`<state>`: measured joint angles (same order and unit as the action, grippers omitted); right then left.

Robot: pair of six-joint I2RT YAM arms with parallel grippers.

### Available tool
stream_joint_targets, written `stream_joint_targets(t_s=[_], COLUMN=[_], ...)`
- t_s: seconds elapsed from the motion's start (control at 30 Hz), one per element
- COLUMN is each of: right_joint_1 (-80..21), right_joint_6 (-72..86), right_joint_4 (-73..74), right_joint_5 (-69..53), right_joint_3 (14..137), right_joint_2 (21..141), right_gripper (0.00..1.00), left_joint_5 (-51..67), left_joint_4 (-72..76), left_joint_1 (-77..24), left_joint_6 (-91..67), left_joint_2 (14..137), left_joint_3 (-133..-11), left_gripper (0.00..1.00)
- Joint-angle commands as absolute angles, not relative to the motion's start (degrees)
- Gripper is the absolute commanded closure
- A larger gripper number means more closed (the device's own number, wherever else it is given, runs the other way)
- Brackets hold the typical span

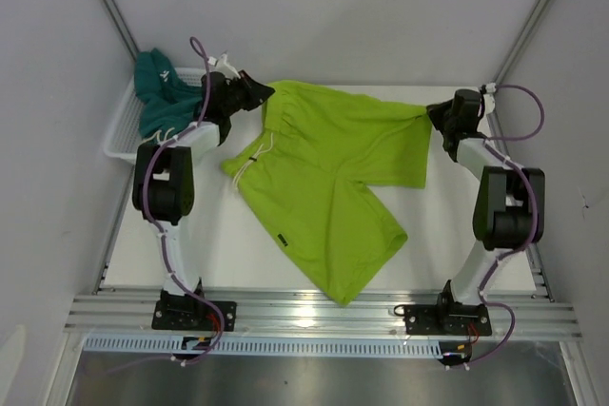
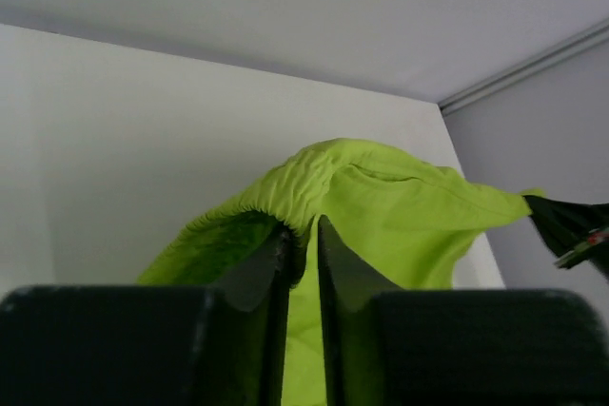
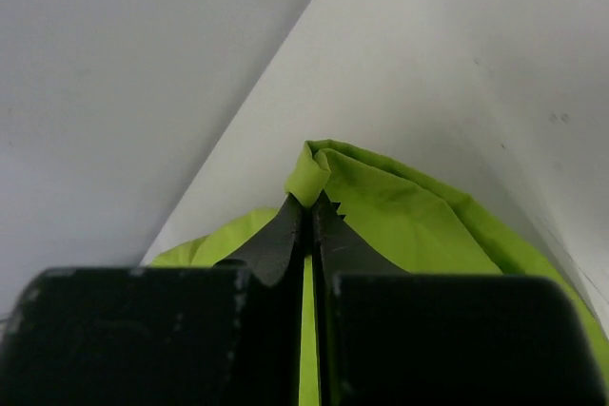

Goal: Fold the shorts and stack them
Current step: Flatten the shorts out

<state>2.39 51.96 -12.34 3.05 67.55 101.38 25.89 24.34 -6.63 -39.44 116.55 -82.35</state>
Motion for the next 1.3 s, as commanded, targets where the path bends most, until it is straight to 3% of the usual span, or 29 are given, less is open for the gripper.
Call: stream_joint_targets(t_s=[0.0,0.03,0.07,0.1,0.13,0.17,0.23,0.37,0.6,0.77,0.9,1.0,1.27], right_joint_1=[2.5,2.6,2.6,2.6,2.6,2.5,2.1,1.6,0.2,-4.1,-8.9,-12.9,-14.9], right_joint_6=[49.6,49.4,49.5,48.9,48.0,47.4,44.1,38.4,35.5,37.4,38.8,37.9,39.2], right_joint_4=[-18.7,-18.5,-18.0,-17.7,-17.7,-16.6,-11.2,-5.7,5.4,10.1,13.4,18.9,31.1], right_joint_5=[-0.7,-1.2,-1.1,-1.3,-1.8,-1.0,0.0,3.4,4.1,3.1,4.8,8.9,4.8], right_joint_3=[76.1,78.1,80.1,84.3,86.4,88.7,96.2,101.1,91.9,76.1,64.8,58.0,44.7], right_joint_2=[110.8,112.8,114.9,118.4,120.0,121.4,124.1,122.4,110.8,97.9,88.0,79.4,59.9], right_gripper=[1.0,0.97,0.88,0.7,0.35,0.21,0.02,0.0,0.01,0.11,0.3,0.37,0.4], left_joint_5=[24.9,24.6,24.3,24.0,23.3,23.2,23.0,21.5,20.6,17.6,14.8,13.2,11.3], left_joint_4=[25.0,23.8,23.2,22.6,21.9,20.4,19.2,16.4,10.6,3.4,-3.4,-5.2,-6.7], left_joint_1=[-6.4,-6.4,-6.4,-6.4,-6.3,-6.2,-5.8,-5.3,-5.8,-6.7,-6.9,-7.0,-7.0], left_joint_6=[-38.9,-38.9,-38.8,-38.4,-38.2,-38.0,-37.7,-35.7,-33.1,-29.4,-27.5,-25.8,-24.1], left_joint_2=[119.8,122.1,123.2,124.2,125.1,126.3,126.4,121.7,108.6,99.6,95.1,92.9,92.6], left_joint_3=[-90.1,-91.2,-92.4,-96.1,-97.5,-99.9,-103.3,-104.3,-92.5,-81.0,-76.7,-72.6,-68.0], left_gripper=[0.79,0.61,0.49,0.37,0.13,0.05,0.01,0.01,0.01,0.01,0.01,0.01,0.01])
